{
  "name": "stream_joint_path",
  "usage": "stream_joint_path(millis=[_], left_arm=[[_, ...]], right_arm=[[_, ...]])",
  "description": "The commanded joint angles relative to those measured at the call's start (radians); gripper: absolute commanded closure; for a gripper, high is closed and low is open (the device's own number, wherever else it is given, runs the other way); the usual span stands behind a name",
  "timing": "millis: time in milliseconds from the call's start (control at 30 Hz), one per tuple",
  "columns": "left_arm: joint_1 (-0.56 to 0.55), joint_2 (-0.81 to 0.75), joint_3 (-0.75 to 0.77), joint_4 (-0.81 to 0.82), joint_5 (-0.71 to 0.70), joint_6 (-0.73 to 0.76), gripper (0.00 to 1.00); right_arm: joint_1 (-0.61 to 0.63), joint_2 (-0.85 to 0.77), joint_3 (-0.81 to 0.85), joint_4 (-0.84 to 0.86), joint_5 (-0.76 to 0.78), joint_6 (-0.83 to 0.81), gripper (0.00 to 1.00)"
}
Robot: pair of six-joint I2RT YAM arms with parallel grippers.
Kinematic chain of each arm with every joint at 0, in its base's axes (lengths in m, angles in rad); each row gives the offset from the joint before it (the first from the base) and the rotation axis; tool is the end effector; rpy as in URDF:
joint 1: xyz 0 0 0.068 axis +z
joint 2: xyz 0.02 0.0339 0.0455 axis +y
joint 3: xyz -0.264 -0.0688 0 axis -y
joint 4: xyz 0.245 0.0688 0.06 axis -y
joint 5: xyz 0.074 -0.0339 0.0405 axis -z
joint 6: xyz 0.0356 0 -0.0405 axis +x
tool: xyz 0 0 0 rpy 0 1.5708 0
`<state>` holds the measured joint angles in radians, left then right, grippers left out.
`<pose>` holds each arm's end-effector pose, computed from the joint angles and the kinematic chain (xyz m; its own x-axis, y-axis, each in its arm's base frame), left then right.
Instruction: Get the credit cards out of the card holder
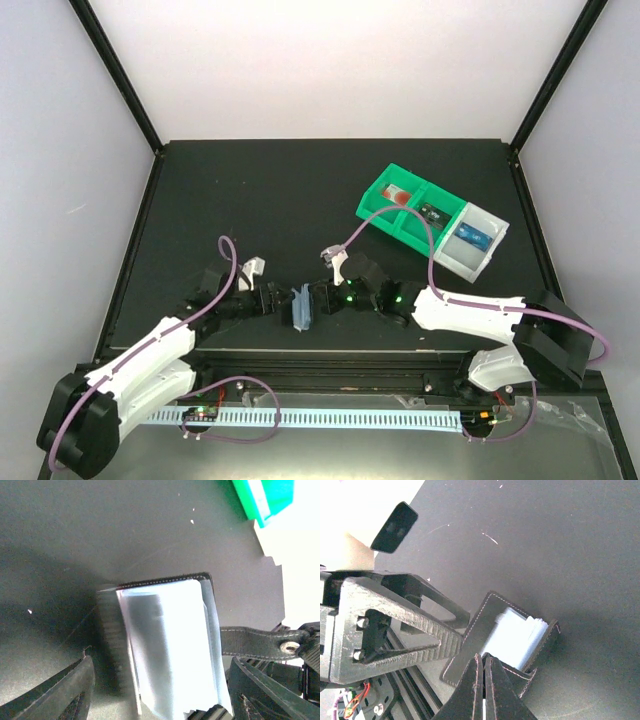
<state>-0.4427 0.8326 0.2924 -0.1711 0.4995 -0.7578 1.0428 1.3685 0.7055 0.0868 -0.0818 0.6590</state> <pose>0.1400 -0.0853 0.1655 -0.9123 -0.2352 -0.3353 0.1058 0.6555 -0.7478 0.1430 0.2509 0.2090 -0.7653 -0.1009 -0.6357 -0.5399 0.6384 0.5487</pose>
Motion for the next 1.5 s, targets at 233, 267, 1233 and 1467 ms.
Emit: stream_joint_path(millis=[233, 267, 1233, 1467], left_arm=[[0.002, 0.082, -0.019, 0.071, 0.075, 0.028, 0.3], [0.002, 0.086, -0.019, 0.067, 0.066, 0.034, 0.31], [0.003, 0.114, -0.045, 0.171, 0.124, 0.013, 0.67], [0.003, 0.097, -0.038, 0.118, 0.042, -0.004, 0.5]], right_arm=[[-0.003, -0.006, -0.028, 0.076, -0.012, 0.011, 0.99], [-0.003, -0.007, -0.032, 0.068, -0.002, 0.01, 0.99], [-0.003, -0.161, -0.039, -0.254, 0.144, -0.013, 0.44], [0.013, -0.135, -0.014, -0.122, -0.021, 0.009, 0.5]])
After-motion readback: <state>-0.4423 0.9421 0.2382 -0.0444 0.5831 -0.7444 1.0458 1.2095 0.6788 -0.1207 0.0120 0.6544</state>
